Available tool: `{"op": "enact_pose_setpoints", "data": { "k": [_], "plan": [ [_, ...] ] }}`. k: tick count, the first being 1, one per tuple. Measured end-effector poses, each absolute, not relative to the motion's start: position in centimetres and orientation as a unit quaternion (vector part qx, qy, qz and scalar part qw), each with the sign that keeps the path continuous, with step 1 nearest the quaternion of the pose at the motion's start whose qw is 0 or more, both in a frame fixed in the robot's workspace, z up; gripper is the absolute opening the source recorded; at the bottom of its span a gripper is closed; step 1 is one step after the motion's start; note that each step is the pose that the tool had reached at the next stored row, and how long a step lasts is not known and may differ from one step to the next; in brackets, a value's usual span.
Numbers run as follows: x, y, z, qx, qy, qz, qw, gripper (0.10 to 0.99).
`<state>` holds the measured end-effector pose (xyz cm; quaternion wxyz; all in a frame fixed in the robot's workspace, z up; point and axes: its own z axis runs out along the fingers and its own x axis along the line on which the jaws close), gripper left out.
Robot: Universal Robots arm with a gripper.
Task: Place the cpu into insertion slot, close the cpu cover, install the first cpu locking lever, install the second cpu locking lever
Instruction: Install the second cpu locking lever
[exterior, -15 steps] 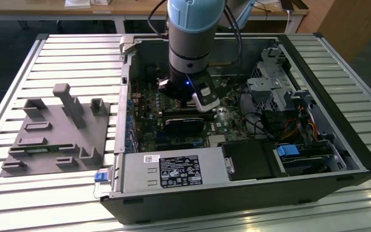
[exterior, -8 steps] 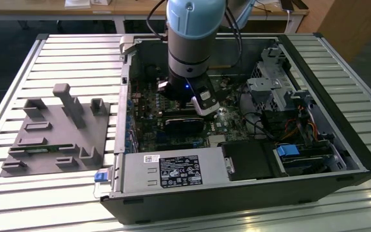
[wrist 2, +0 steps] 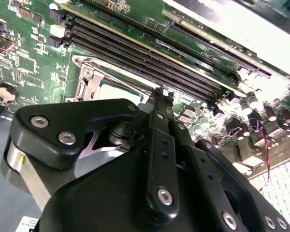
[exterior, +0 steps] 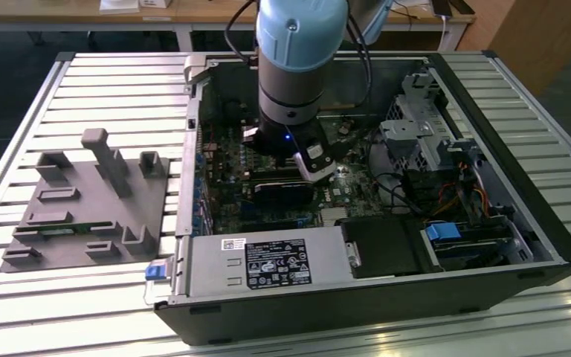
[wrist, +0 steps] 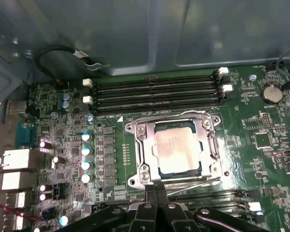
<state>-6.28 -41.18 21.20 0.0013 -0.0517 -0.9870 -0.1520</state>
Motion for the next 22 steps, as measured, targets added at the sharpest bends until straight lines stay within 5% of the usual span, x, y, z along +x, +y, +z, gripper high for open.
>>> {"op": "enact_pose_setpoints", "data": {
  "k": [22],
  "plan": [
    [-7.4,-42.6,19.5,-0.047,-0.979,-0.199,0.004,0.106]
  ]
}}
